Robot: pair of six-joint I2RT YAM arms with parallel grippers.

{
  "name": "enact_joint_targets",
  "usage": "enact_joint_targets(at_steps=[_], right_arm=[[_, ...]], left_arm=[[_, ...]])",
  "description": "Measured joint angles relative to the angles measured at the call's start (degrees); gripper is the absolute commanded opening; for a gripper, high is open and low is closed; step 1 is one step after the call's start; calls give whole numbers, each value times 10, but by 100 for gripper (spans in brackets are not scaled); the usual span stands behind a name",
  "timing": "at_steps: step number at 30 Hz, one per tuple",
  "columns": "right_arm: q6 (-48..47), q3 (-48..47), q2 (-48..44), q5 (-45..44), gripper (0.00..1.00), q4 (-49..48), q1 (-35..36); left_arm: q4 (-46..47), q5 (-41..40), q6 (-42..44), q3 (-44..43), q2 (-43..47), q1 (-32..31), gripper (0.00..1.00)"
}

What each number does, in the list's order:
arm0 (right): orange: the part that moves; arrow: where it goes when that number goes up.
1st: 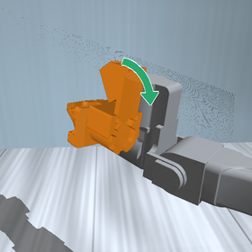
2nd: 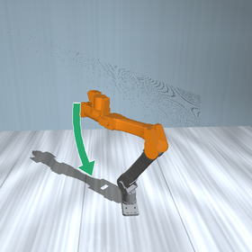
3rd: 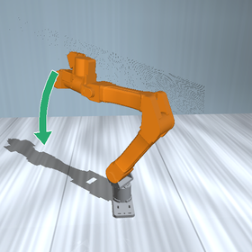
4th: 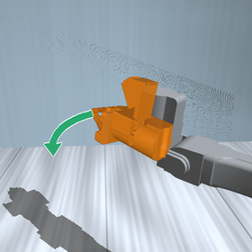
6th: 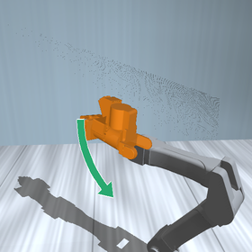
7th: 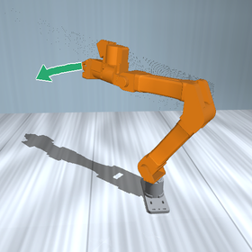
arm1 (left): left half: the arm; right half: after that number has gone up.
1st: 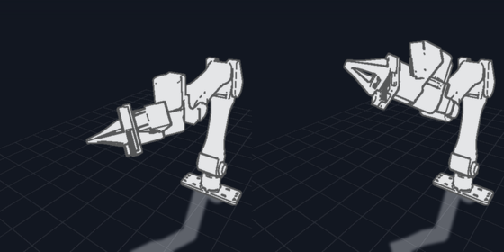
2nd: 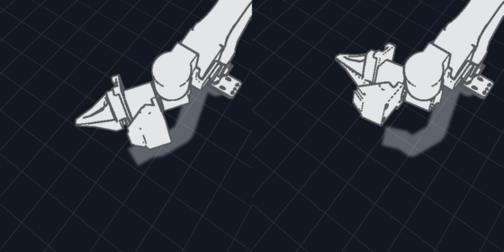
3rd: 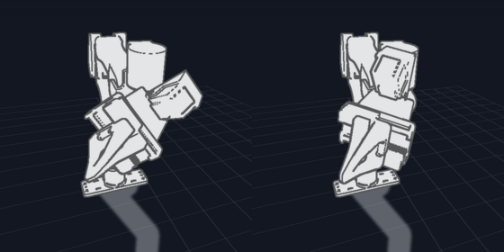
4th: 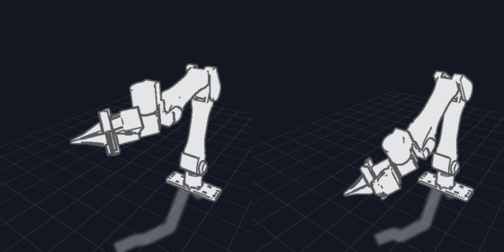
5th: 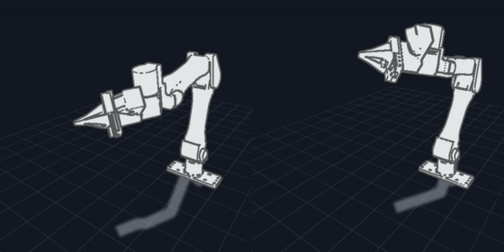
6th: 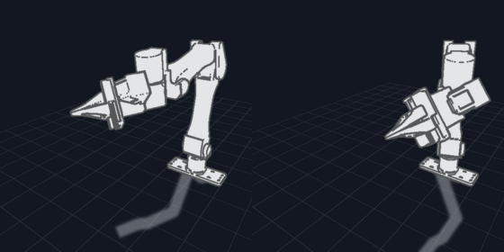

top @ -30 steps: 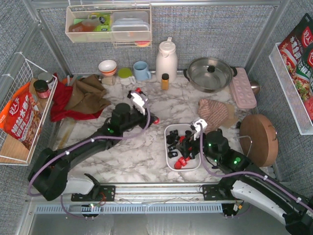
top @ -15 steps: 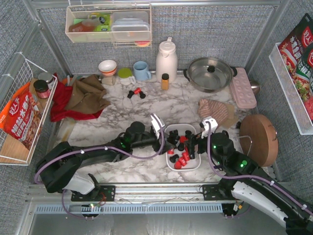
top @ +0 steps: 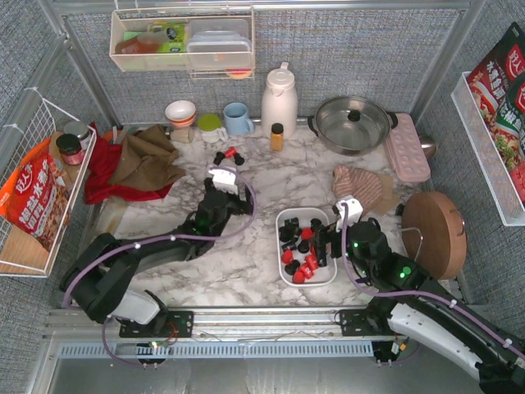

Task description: Mix the coffee capsules in the storage basket

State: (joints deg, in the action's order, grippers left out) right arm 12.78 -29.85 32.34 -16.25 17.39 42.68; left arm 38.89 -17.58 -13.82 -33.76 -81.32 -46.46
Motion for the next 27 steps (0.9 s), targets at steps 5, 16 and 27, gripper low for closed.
enact_joint_targets(at_steps=[5,16,27], right_arm=[[-6,4,1,-1,84,0,0],[-22,19,12,-2,84,-9,-3],[-31,28,22,2,84,-24,-10]], left_arm=[[-35,-71,-29,-80,-77,96,68],[-194,50,-23,-315,-294,271,56],[-284,209,81,-478,-412,311,59]])
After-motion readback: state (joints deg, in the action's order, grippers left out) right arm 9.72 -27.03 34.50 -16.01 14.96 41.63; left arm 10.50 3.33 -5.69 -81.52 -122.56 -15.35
